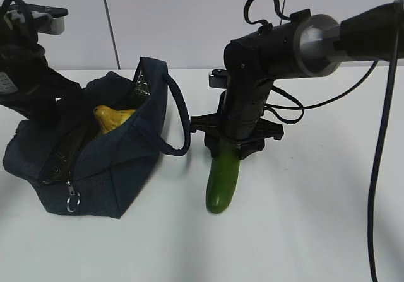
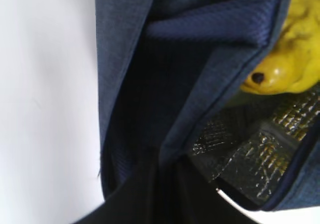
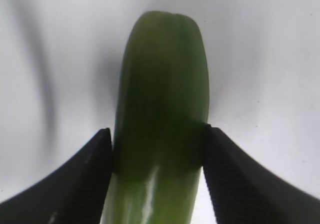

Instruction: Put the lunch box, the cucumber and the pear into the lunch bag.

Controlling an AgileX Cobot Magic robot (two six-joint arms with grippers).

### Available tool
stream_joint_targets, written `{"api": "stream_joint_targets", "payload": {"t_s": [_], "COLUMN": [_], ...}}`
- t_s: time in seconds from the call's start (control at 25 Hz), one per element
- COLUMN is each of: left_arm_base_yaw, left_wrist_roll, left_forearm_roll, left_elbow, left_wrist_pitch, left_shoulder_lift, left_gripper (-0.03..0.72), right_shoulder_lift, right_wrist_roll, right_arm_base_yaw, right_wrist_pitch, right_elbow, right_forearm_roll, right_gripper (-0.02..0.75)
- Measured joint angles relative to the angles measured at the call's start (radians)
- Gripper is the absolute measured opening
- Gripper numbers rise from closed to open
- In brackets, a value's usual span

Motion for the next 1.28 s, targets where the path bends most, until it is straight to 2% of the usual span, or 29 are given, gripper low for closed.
{"api": "stream_joint_targets", "payload": {"t_s": [0.88,1.28], "left_arm_base_yaw": [0.000,0.000], "left_wrist_roll": [-0.002,-0.002], "left_forearm_roll": [-0.008,-0.012], "left_elbow": [0.000,0.000], "left_wrist_pitch": [0.000,-0.004], "left_shoulder_lift": [0.000,0.000], "left_gripper": [0.001,0.001], "right_shoulder_lift": [-0.002,-0.065], "right_wrist_roll": [-0.061,-0.126], "right_arm_base_yaw": [0.000,0.002], "right_wrist_pitch": [0.066,0.181], "right_elbow": [-0.006,-0.066], "right_forearm_roll": [-0.035,-0.155], "right_gripper": [0.417,0.367]}}
